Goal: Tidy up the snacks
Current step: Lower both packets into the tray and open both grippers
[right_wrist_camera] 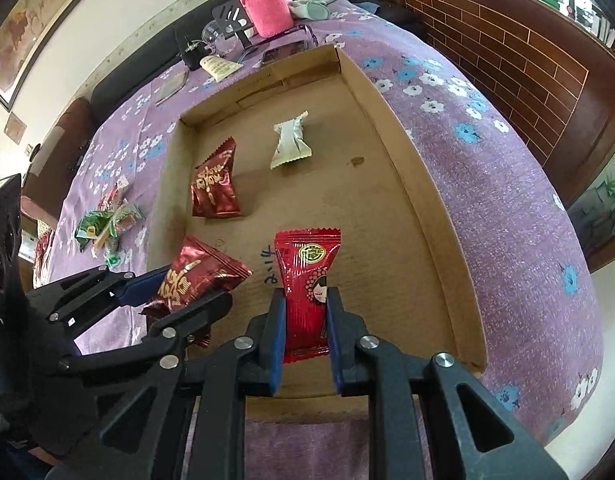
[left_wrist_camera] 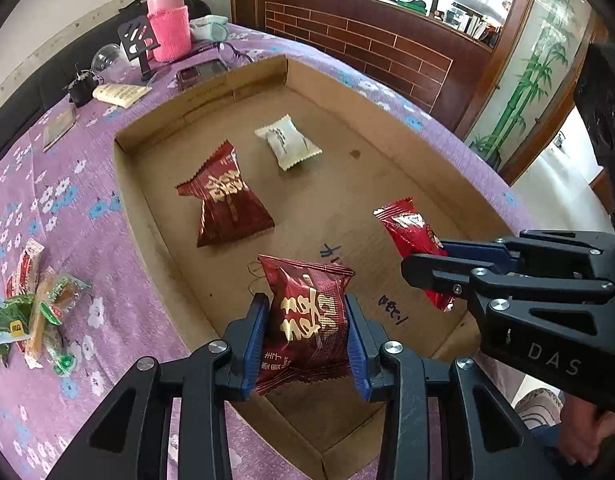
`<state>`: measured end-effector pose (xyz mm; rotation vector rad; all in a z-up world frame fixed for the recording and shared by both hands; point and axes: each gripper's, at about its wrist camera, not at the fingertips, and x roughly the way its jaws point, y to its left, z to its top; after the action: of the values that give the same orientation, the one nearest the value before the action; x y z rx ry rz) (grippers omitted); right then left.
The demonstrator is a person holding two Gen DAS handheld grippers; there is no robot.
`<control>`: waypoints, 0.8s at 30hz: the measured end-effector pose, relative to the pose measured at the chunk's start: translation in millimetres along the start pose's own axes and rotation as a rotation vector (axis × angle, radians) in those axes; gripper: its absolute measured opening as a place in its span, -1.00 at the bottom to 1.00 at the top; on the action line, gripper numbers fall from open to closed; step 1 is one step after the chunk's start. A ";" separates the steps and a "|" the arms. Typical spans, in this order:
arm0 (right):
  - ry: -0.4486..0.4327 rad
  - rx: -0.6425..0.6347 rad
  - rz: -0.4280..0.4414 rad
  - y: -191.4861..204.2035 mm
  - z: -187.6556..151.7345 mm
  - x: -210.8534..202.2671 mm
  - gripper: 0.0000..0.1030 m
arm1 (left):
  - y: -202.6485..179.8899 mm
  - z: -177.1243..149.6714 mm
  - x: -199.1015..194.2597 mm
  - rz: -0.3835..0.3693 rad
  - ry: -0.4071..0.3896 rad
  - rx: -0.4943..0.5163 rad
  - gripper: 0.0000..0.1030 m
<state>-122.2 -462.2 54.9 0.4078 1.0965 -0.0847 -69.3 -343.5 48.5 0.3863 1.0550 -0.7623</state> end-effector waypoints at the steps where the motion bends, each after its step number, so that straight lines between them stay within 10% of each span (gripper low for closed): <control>1: 0.005 -0.001 -0.001 0.1 0.0 1.3 -0.65 | 0.1 -0.6 1.4 0.000 0.004 -0.001 -0.26; 15: 0.009 0.004 -0.030 1.9 -0.9 2.4 -0.61 | -4.4 -4.4 3.2 -0.001 0.009 0.030 -0.22; 24: -0.180 -0.033 -0.116 17.4 1.0 -33.8 -0.27 | 4.7 -6.7 -24.8 0.004 -0.087 0.004 -0.04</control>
<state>-132.3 -451.0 89.8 0.3007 0.9424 -0.2020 -77.0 -326.8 67.0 0.3555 0.9713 -0.7707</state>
